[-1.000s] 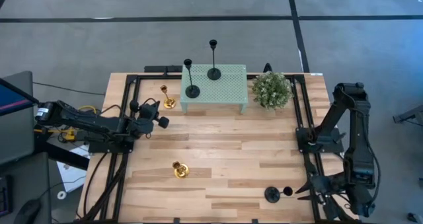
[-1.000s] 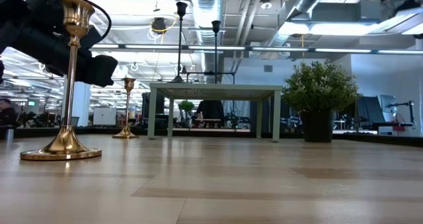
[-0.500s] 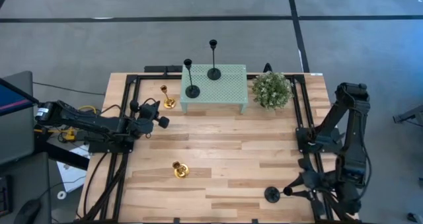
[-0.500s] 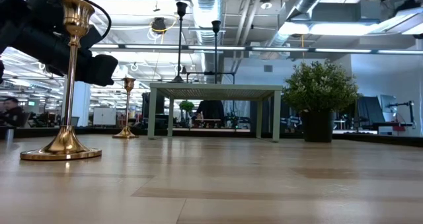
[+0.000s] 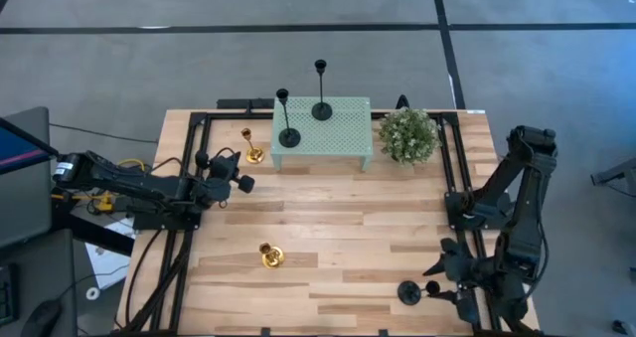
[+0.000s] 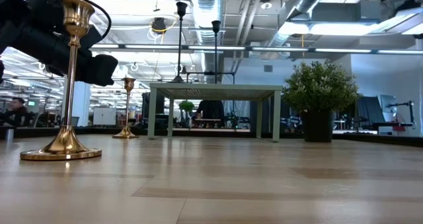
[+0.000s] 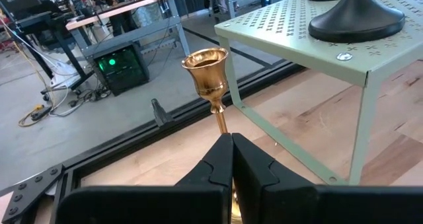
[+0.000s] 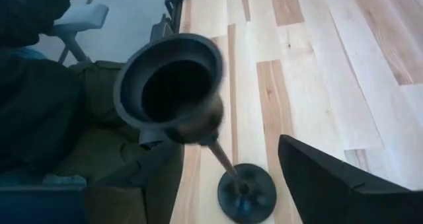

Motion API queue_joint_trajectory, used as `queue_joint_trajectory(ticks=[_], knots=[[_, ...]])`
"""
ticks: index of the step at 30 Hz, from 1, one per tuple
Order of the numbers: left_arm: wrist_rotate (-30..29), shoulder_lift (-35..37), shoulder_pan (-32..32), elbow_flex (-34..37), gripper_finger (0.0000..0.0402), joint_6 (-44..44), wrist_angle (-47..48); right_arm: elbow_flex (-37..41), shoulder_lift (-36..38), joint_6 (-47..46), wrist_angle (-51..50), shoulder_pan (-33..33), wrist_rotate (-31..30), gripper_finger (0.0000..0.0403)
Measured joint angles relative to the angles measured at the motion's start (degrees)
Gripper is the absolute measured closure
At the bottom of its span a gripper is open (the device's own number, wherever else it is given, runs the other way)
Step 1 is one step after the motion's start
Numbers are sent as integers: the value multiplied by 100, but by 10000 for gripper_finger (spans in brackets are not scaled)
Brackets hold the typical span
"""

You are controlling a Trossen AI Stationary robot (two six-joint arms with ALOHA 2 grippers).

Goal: Pick & Place candle stick holders
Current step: Put the black candle holder on the shelf

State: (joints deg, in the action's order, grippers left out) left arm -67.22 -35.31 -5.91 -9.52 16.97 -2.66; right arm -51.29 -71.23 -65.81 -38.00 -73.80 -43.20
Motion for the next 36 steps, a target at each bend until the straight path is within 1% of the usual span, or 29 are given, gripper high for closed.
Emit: queue_joint_trajectory(ticks=[5, 8, 11, 14, 21, 25, 27, 30, 36], knots=[[0, 0, -2, 0, 398, 0, 0, 0, -251, 458, 487, 152, 282, 182], [0, 0, 0, 0, 398, 0, 0, 0, -321, 473, 623, 199, 291, 196], [0, 0, 0, 0, 398, 0, 0, 0, -340, 477, 686, 199, 285, 219], [0, 0, -2, 0, 398, 0, 0, -1, -340, 490, 680, 199, 275, 252], [0, 0, 0, 0, 398, 0, 0, 0, -340, 495, 670, 199, 263, 348], [0, 0, 0, 0, 398, 0, 0, 0, -342, 513, 664, 199, 202, 391], [-1, 0, -1, 0, 398, 0, 0, -1, -342, 527, 671, 199, 125, 394], [0, 0, 0, 0, 398, 0, 0, 0, -344, 600, 656, 214, -206, 389], [0, 0, 0, 0, 398, -2, 0, -1, -268, 598, 434, 565, -623, 396]])
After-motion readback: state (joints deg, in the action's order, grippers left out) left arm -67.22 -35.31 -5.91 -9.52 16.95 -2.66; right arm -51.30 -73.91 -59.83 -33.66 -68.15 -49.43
